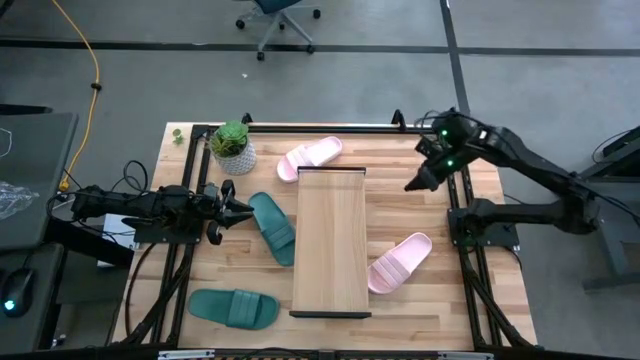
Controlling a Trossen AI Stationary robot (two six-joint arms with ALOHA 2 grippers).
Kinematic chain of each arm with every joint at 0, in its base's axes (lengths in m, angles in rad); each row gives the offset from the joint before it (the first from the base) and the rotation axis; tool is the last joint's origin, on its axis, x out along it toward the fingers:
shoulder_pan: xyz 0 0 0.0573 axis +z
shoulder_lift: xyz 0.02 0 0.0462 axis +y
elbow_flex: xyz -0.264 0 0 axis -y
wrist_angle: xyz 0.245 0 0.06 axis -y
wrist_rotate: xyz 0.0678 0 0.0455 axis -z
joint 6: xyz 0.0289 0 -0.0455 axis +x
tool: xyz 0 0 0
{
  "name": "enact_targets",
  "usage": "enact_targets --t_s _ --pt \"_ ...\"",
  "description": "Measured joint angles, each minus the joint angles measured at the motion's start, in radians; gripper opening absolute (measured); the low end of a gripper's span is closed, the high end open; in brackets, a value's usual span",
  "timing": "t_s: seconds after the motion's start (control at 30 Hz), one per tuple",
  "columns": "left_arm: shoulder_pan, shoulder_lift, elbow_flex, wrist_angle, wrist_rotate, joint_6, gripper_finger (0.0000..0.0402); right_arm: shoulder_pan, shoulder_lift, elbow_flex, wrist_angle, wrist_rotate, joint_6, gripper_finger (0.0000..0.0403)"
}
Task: Pick and place slides into the shelf
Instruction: Put the bottom pink slides on the shelf
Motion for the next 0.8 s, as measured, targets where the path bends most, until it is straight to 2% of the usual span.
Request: enact_targets --t_s 0.2,0.4,0.57,0.8 --pt "0.000 0.000 0.000 -0.001 0.000 -0.024 0.0085 0.012 -0.030 -0.173 -0.004 -0.044 -0.024 0.0071" --pt "0.000 0.000 0.000 -0.001 0.000 -0.026 0.0085 0.062 -0.098 -0.379 0.190 -0.139 0.138 0.0071" --pt "0.000 0.000 0.000 -0.001 0.000 -0.032 0.0085 0.139 -0.150 -0.483 0.305 -0.127 0.270 0.0071" --pt "0.000 0.000 0.000 -0.002 0.000 -0.034 0.0085 0.288 -0.156 -0.516 0.327 -0.024 0.344 0.0072"
